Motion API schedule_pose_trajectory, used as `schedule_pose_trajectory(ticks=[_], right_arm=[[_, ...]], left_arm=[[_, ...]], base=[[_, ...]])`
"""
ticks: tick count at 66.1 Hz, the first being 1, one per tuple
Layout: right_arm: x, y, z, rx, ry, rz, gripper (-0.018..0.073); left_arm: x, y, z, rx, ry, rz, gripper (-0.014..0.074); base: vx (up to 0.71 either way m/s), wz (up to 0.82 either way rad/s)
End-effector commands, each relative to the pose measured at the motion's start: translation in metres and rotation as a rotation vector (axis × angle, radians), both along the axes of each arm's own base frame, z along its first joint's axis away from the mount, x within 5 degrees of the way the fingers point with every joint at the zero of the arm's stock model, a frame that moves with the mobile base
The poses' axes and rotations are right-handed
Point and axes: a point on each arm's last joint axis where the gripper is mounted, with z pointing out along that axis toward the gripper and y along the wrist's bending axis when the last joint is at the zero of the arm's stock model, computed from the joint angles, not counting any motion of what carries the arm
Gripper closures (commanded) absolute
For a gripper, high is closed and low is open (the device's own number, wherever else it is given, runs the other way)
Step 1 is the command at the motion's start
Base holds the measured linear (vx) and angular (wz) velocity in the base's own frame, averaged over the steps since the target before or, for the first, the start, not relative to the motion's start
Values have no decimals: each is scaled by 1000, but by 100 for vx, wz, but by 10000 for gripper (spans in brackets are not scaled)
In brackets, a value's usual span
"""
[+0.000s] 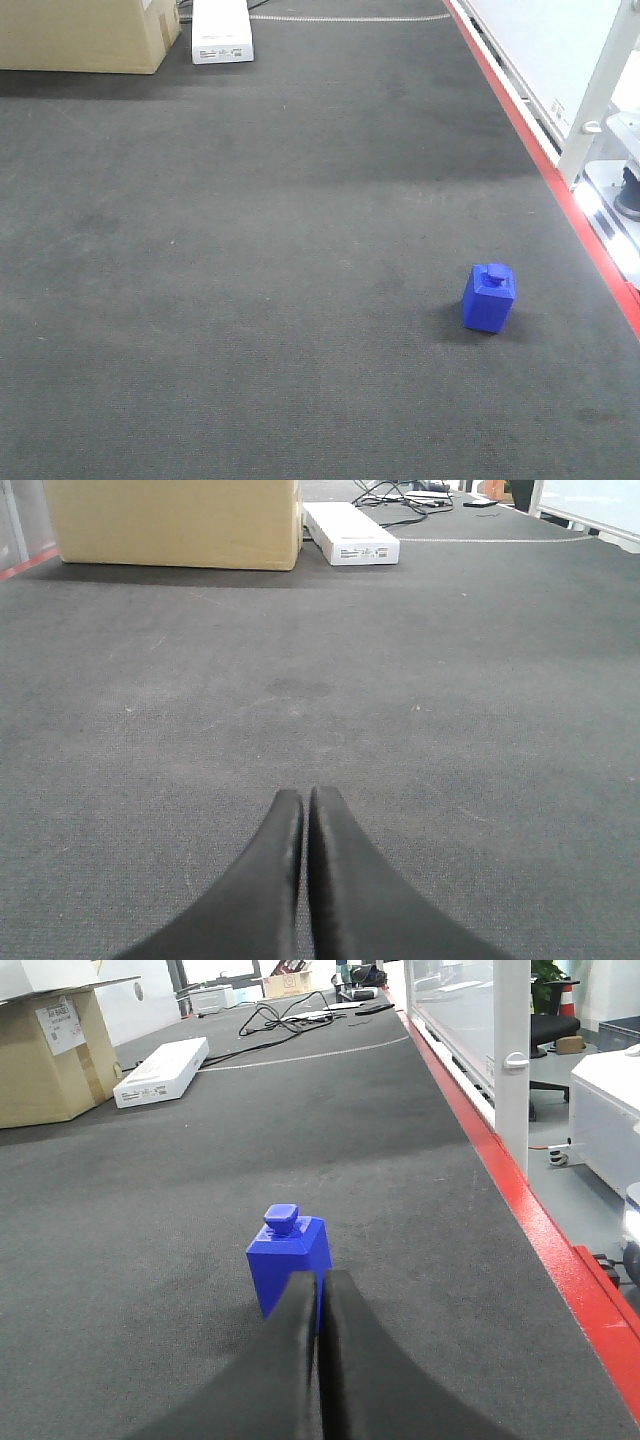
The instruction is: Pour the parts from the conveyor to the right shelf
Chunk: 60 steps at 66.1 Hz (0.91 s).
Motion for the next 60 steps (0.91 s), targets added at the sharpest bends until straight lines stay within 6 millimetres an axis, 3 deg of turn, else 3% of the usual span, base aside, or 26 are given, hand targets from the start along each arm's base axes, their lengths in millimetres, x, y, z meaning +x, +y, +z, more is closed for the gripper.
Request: schedule_pose_trajectory(ticks=[1,60], right_arm=[[0,0,6,2,-78,-1,564],[0,0,6,2,-78,-1,564]], left_arm=[[1,0,12,-13,-78,-5,603],[1,0,12,-13,-78,-5,603]], base=[[0,0],[0,0]])
